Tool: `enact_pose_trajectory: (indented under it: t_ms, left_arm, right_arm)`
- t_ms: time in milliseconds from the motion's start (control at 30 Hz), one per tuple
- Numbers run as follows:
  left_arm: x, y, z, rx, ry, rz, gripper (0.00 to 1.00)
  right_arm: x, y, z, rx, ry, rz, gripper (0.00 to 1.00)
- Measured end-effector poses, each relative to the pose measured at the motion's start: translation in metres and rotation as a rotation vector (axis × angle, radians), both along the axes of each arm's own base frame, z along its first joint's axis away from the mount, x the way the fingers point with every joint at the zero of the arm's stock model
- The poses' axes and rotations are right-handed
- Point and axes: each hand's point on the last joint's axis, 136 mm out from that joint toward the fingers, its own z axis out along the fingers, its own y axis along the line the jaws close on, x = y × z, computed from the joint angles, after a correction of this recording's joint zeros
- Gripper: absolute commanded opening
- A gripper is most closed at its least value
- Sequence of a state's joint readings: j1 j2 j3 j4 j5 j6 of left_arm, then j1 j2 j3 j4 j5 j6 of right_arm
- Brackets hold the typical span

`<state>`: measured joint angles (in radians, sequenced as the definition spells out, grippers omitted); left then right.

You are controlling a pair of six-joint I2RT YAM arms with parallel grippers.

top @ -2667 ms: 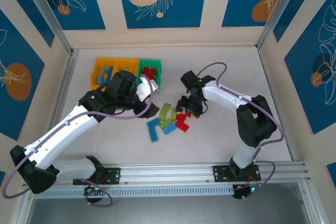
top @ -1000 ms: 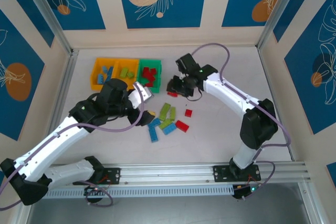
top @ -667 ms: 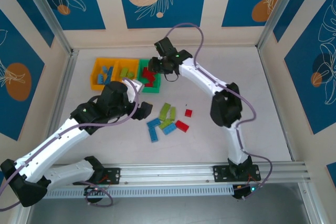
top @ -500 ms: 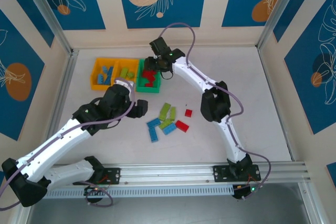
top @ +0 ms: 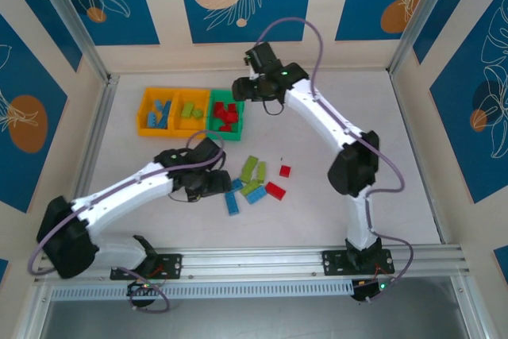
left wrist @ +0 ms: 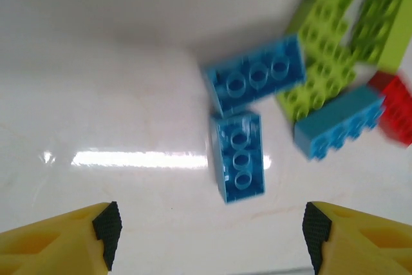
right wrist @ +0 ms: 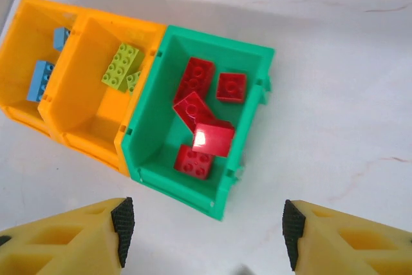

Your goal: Sort the legos into containers by color

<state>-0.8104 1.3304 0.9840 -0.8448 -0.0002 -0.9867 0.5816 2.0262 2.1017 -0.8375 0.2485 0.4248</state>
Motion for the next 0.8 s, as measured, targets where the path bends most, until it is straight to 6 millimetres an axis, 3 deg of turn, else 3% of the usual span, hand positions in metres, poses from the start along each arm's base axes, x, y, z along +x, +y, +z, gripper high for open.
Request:
enact_pose_trajectory:
  t_ms: [133, 333, 433, 533, 800]
  left_arm:
    - [-0.020, -0.022, -0.028, 0.051, 0.132, -0.101, 0.76]
    - [-0.023, -0.032, -0.057, 0.105, 0.222, -0.134, 0.78]
    - [-0.018, -0.041, -0.065, 0.112, 0.240, -0.145, 0.77]
    - [-0.013, -0.052, -0.072, 0.105, 0.255, -0.160, 0.68]
    - [-0.016, -0.054, -0.086, 0.110, 0.310, -0.160, 0.48]
  right_arm:
    - [-0.007, -0.044, 0.016, 0.005, -0.020, -0.068, 0.66]
    - [-0.017, -0.089, -0.007, -0.025, 0.036, -0.149, 0.66]
    - [-0.025, -0.098, -0.020, -0.039, 0.068, -0.162, 0.67]
    - [-0.032, -0.105, -0.023, -0.042, 0.082, -0.172, 0.66]
    - [-0.049, -0.110, -0.004, 0.009, 0.064, -0.191, 0.66]
